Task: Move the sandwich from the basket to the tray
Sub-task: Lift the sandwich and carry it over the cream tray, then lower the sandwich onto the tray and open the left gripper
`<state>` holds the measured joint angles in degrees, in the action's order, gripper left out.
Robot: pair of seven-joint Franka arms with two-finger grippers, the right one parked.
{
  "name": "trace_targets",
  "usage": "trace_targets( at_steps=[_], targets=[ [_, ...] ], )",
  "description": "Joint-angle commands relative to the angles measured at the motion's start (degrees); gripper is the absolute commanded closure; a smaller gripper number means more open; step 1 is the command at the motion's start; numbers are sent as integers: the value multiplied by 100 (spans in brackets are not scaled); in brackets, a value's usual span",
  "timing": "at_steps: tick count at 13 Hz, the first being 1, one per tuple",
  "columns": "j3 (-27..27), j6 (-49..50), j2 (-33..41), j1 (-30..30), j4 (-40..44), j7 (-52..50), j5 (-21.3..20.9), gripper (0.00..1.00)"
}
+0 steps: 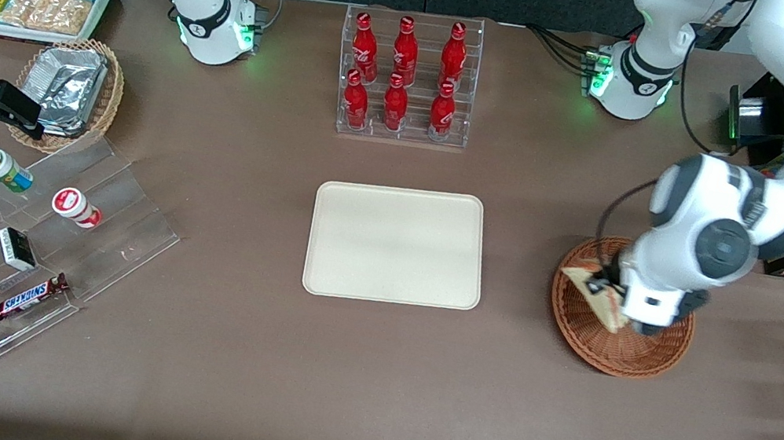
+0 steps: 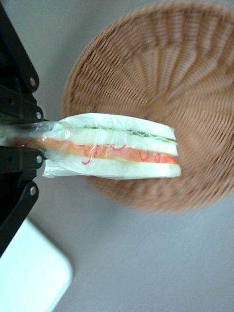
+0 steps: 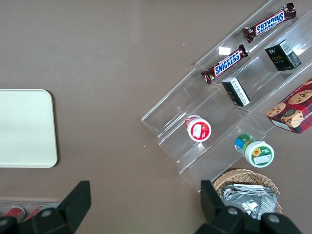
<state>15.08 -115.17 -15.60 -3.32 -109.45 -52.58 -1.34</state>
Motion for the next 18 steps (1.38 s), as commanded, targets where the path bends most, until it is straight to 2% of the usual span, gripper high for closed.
trace_targets(
  at_steps=[1, 5, 8, 12, 18],
  targets=[
    [-40, 92, -39, -668, 301, -77, 64, 100],
    [-49, -57, -434, -1635, 810, -68, 38, 100],
    [-49, -453, -707, -2136, 951, 55, -24, 100],
    [-49, -418, -1295, -2559, 1514, 652, -33, 100],
    [-66, 99, -2385, -3026, 2726, 741, -182, 100]
  ],
)
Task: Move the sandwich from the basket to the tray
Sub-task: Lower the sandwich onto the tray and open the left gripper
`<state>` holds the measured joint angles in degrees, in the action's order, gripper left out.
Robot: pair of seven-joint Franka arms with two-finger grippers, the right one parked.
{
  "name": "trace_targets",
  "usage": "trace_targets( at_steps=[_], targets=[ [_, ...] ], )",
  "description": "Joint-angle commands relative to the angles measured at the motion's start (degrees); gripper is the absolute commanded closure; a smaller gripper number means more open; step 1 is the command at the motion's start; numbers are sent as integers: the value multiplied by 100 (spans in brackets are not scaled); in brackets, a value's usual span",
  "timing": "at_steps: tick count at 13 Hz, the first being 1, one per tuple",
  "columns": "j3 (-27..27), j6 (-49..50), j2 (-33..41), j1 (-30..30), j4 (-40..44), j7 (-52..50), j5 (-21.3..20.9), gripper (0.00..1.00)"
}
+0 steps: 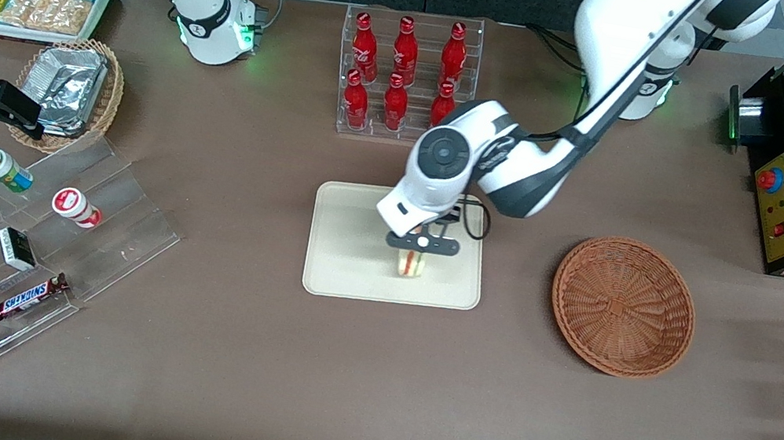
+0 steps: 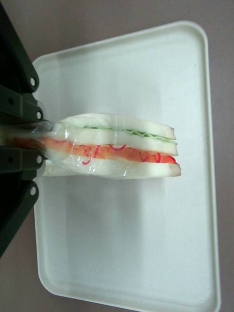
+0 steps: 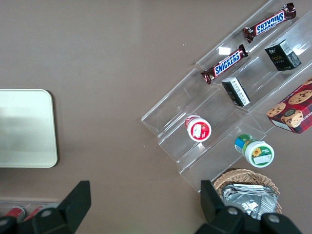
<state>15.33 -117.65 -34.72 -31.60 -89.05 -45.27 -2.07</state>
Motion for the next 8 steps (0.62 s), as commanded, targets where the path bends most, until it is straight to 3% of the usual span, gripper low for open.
trace_targets(
  at_steps=[1, 8],
  targets=[
    [-92, 400, -570, -197, 748, 10, -171, 100],
    [-118, 427, -940, -329, 889, -218, -364, 100]
  ],
)
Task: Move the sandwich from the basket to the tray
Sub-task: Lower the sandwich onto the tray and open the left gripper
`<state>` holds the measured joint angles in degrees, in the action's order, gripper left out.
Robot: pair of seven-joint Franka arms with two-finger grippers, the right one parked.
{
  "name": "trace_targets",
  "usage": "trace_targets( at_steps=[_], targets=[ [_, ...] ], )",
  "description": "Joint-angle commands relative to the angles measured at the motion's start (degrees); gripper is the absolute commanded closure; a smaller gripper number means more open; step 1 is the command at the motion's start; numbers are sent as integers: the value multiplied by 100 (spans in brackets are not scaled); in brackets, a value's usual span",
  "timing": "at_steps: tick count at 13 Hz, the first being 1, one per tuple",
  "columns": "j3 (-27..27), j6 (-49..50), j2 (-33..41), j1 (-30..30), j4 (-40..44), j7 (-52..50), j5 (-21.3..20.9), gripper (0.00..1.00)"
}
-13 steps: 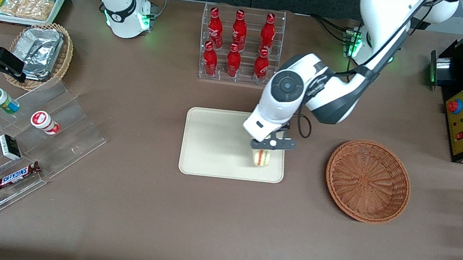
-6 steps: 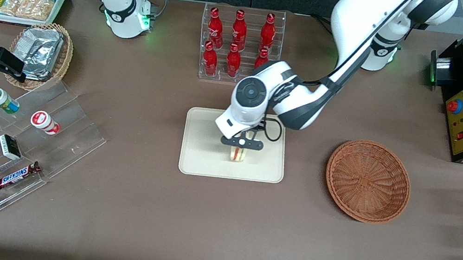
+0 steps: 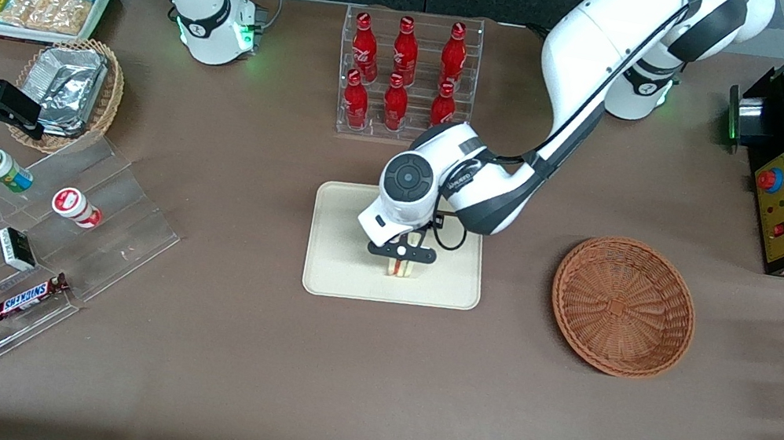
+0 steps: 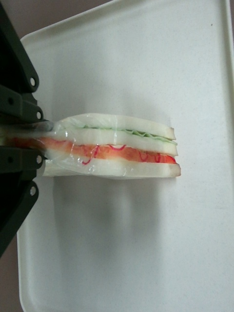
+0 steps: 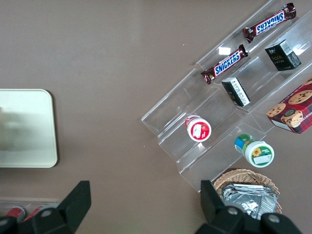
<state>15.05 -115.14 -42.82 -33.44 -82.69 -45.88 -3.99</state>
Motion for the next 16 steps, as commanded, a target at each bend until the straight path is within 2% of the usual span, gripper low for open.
trace_targets(
  at_steps=[1, 3, 9, 13, 16],
  targets=[
    [-82, 168, -139, -146, 253, -201, -181, 100],
    [-82, 168, -165, -146, 253, -237, -172, 1],
    [-90, 159, -60, -137, 253, -745, -190, 0],
    [-99, 561, 484, 30, 236, -773, -93, 0],
    [-64, 975, 914, 688, 183, -659, 3, 0]
  ],
)
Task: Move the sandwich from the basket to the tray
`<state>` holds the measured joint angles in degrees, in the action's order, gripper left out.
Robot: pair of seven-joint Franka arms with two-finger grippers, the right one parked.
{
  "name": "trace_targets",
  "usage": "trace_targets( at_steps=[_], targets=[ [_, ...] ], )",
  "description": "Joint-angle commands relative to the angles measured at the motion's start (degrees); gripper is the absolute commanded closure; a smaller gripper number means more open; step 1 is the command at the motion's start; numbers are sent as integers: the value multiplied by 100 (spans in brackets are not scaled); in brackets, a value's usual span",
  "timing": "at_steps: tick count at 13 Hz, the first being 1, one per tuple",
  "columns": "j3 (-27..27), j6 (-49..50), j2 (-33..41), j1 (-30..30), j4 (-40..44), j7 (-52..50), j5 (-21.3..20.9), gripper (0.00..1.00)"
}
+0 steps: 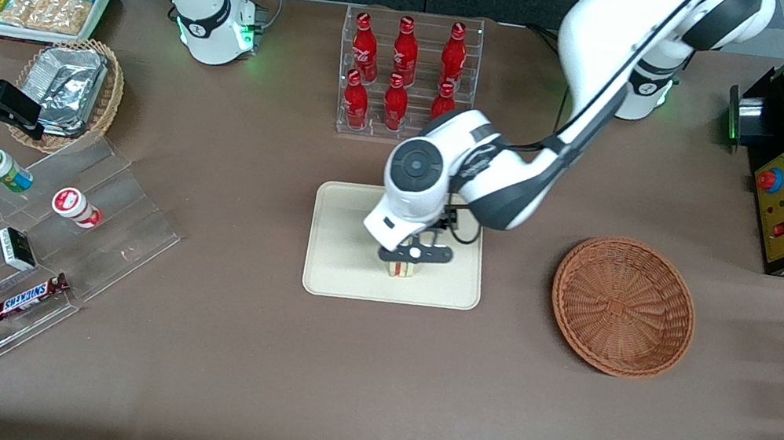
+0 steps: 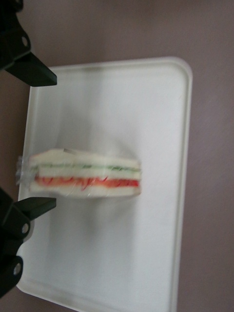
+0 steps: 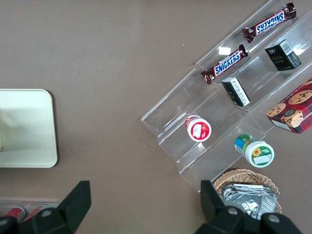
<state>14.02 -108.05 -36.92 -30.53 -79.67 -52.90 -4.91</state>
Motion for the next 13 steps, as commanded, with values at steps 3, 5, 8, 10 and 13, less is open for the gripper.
trace_targets(
  at_steps=[3, 5, 8, 10, 13],
  targets=[
    [13, 495, 659, 801, -198, 43, 95, 0],
    [22, 495, 905, 1144, -364, 278, 104, 0],
    [30, 618, 1221, 1645, -646, 928, 208, 0],
    [22, 828, 1319, 1917, -682, 1342, 359, 0],
    [39, 1118, 1494, 2409, -734, 1921, 455, 0]
  ],
)
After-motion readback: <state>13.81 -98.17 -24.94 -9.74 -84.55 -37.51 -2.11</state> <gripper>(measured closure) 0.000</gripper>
